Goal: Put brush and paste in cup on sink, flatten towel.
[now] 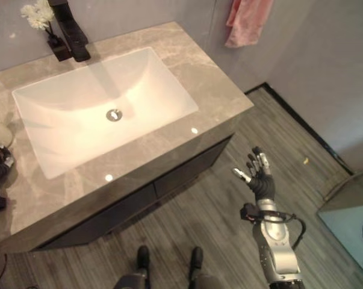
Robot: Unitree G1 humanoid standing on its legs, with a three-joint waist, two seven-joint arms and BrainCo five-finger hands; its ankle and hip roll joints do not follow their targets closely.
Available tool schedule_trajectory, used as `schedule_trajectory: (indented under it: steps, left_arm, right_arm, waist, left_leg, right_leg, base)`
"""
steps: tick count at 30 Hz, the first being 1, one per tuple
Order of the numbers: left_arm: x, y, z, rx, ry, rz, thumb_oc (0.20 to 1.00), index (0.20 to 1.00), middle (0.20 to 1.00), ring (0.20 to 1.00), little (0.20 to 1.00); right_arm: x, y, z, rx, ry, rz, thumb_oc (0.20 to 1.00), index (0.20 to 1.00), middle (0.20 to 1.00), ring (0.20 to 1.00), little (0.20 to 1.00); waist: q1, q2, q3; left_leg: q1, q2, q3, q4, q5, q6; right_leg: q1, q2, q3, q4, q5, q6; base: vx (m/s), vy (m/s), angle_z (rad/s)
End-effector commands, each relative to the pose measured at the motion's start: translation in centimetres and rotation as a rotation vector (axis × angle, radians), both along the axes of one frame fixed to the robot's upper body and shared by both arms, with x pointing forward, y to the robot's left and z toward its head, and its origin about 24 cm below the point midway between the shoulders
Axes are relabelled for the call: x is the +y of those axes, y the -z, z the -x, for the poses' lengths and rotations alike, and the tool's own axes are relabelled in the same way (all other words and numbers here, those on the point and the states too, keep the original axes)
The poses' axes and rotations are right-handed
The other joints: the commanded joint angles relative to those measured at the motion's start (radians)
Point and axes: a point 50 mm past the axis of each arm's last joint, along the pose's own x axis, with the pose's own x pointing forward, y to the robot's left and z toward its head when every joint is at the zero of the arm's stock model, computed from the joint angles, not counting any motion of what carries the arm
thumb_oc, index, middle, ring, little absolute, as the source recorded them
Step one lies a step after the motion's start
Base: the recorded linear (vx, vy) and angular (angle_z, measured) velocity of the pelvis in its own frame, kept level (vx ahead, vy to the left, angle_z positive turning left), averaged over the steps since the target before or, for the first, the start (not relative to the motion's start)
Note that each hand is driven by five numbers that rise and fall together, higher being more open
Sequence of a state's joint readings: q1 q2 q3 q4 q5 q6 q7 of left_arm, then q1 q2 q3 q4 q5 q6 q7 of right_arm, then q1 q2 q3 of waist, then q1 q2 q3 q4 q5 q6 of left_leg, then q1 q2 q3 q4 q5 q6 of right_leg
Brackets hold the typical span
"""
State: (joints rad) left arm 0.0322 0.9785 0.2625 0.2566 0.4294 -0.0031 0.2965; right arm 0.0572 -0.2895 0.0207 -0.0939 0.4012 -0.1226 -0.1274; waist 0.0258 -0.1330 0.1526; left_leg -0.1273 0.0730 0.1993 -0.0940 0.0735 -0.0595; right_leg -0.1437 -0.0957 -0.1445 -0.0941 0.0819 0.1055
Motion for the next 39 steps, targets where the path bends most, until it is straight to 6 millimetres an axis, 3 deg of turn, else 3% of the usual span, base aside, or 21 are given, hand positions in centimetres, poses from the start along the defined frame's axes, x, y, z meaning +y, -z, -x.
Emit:
schedule_trajectory:
  steps: [1, 10, 26, 29, 39]
  left_arm:
    - [1.8, -2.4, -0.3, -0.031, -0.071, -0.029, 0.2, 0.2, 0.2, 0.2, 0.2]
    - [2.7, -5.9, -0.6, -0.068, -0.096, -0.102, 0.2, 0.2, 0.2, 0.2, 0.2]
    - [2.9, -8.6, -0.7, -0.118, -0.102, -0.145, 0.2, 0.2, 0.2, 0.2, 0.2]
    - [2.7, -8.8, -0.9, -0.119, -0.091, -0.154, 0.2, 0.2, 0.2, 0.2, 0.2]
    - [1.1, -6.4, -1.1, -0.035, -0.022, -0.158, 0.2, 0.2, 0.2, 0.2, 0.2]
  right_arm:
    - [-0.8, -3.2, -0.3, -0.171, 0.02, -0.011, 1.0, 1.0, 1.0, 1.0, 1.0]
    - [-1.0, -2.8, 0.0, -0.156, 0.025, -0.013, 1.0, 1.0, 1.0, 1.0, 1.0]
    - [-0.7, -2.5, 0.3, -0.146, 0.013, -0.008, 1.0, 1.0, 1.0, 1.0, 1.0]
    - [-0.7, -2.3, 0.4, -0.137, 0.013, -0.012, 1.0, 1.0, 1.0, 1.0, 1.0]
    - [-0.1, -2.2, 0.2, -0.133, -0.011, -0.018, 1.0, 1.0, 1.0, 1.0, 1.0]
  waist:
    - [-0.018, -0.024, 0.035]
    - [-0.03, -0.06, 0.04]
    - [-0.038, -0.093, 0.042]
    - [-0.038, -0.096, 0.041]
    - [-0.016, -0.097, 0.034]
  left_leg:
    - [0.06, 0.02, -0.114, 0.007, -0.149, 0.0]
    - [0.037, 0.018, -0.107, 0.007, -0.148, 0.009]
    - [0.027, 0.015, -0.09, 0.007, -0.155, 0.019]
    - [0.026, 0.016, -0.095, 0.007, -0.155, 0.019]
    - [0.058, 0.023, -0.092, 0.007, -0.169, 0.014]
  right_leg:
    - [0.049, -0.056, -0.052, 0.007, -0.067, 0.107]
    - [0.025, -0.061, -0.039, 0.007, -0.04, 0.125]
    - [0.003, -0.066, -0.022, 0.007, -0.009, 0.142]
    - [0.003, -0.064, -0.027, 0.007, -0.008, 0.143]
    - [0.027, -0.058, -0.045, 0.007, -0.032, 0.133]
  base:
    - [0.01, 0.032, -0.1]
    - [0.0, 0.008, -0.01]
    - [0.0, 0.012, -0.04]
    - [0.0, 0.0, 0.0]
    - [0.01, -0.017, 0.01]
